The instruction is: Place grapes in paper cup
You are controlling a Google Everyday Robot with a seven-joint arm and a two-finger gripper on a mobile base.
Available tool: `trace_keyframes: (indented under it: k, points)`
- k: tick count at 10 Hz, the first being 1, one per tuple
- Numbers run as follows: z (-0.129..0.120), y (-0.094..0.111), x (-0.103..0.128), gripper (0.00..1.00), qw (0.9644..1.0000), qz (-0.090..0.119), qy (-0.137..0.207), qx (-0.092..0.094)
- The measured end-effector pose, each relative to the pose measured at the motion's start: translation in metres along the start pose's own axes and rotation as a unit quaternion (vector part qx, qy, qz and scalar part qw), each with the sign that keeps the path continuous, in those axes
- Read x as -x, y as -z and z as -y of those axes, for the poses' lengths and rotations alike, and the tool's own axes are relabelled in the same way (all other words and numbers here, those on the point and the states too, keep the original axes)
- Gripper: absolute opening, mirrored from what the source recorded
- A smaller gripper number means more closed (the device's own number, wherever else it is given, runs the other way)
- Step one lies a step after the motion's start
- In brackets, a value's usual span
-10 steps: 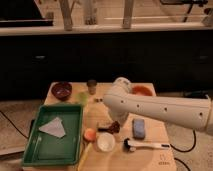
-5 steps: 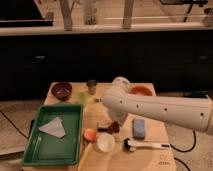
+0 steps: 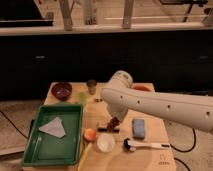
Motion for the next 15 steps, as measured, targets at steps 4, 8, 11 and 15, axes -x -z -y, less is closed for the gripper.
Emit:
trace_keyframes:
  k: [4,8,11,15]
  points:
    - [0.002,0.022,0.019,0.02,0.9988,0.015,0.046,0.008]
    - [0.002,0.032,0.036,0.02,0.9955,0.039,0.085,0.016]
    - [0.002,0.036,0.055,0.02,0.9918,0.055,0.114,0.017]
    - [0.0,0.038,0.075,0.02,0.9878,0.066,0.14,0.011]
